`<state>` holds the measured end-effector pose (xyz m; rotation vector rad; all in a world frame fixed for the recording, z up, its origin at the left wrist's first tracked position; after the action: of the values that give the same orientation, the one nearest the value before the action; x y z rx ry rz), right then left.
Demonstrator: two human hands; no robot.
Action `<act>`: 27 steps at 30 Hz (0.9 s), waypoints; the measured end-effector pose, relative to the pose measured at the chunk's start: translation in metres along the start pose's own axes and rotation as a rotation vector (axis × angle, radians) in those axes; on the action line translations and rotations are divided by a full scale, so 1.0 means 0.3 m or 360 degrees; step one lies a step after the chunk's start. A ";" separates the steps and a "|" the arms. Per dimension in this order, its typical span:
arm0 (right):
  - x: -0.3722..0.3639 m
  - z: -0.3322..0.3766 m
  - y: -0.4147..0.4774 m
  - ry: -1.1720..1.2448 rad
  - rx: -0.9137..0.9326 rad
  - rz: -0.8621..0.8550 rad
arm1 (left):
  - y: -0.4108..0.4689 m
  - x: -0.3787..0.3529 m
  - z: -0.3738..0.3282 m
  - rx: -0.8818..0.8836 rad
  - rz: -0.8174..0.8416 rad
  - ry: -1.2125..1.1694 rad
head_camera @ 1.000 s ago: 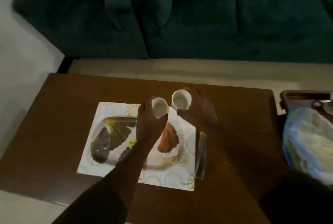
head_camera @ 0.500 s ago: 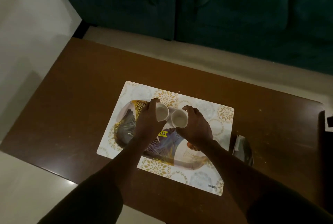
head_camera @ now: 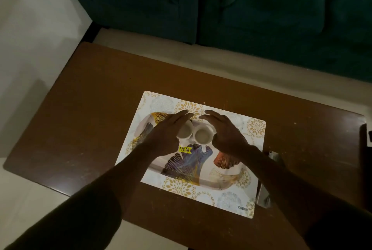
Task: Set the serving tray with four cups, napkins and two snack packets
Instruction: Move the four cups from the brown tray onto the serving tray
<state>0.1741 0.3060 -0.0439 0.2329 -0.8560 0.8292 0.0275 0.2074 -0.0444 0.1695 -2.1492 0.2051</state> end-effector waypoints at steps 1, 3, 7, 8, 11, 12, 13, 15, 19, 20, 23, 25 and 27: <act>-0.010 0.002 -0.001 -0.0056 0.0024 0.0104 | 0.002 -0.004 -0.012 -0.0041 0.0049 0.0036; -0.034 0.001 -0.015 -0.0132 0.0053 0.0231 | 0.000 -0.012 -0.033 -0.0098 0.0114 0.0104; -0.053 -0.011 -0.042 -0.0279 -0.0067 0.0124 | -0.031 -0.004 -0.006 0.0122 -0.0006 0.0450; -0.049 -0.022 -0.047 -0.0310 -0.0172 0.0028 | -0.042 0.007 0.010 0.0301 -0.0127 0.0448; -0.039 -0.043 -0.075 -0.0314 -0.0430 -0.0168 | -0.078 0.022 0.042 0.0707 -0.0348 0.0247; -0.040 -0.045 -0.084 -0.0318 -0.0444 -0.0188 | -0.088 0.018 0.045 0.0696 -0.0360 0.0215; -0.045 -0.040 -0.092 -0.0304 -0.0416 -0.0187 | -0.096 0.013 0.044 0.0621 -0.0329 0.0221; -0.061 -0.012 -0.101 -0.0206 -0.0233 -0.0146 | -0.106 -0.004 0.031 0.0375 -0.0184 0.0290; -0.083 0.047 -0.111 -0.0214 0.0028 -0.0174 | -0.120 -0.012 0.038 0.0323 -0.0188 0.0187; -0.084 0.048 -0.113 -0.0220 0.0006 -0.0230 | -0.116 -0.011 0.037 0.0374 -0.0251 0.0142; -0.084 0.049 -0.124 -0.0143 -0.0150 -0.0432 | -0.092 -0.023 0.019 0.0459 -0.0363 -0.0060; -0.087 0.044 -0.126 -0.0088 -0.0297 -0.0505 | -0.070 -0.039 0.006 0.0450 -0.0362 -0.0137; -0.093 0.037 -0.123 -0.0058 -0.0392 -0.0522 | -0.048 -0.047 0.005 0.0442 -0.0351 -0.0129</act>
<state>0.1842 0.2605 -0.0525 0.1655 -0.9160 0.4106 0.0369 0.1935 -0.0556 0.5810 -2.1551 0.3731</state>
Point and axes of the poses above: each hand's wrist, its own y-axis towards the middle knuckle, its own x-axis out of the back of the hand, z = x × y, the point moved 6 cm from there along y, towards the middle knuckle, and after that the axes turned 11 degrees about -z, right-handed, at the moved point
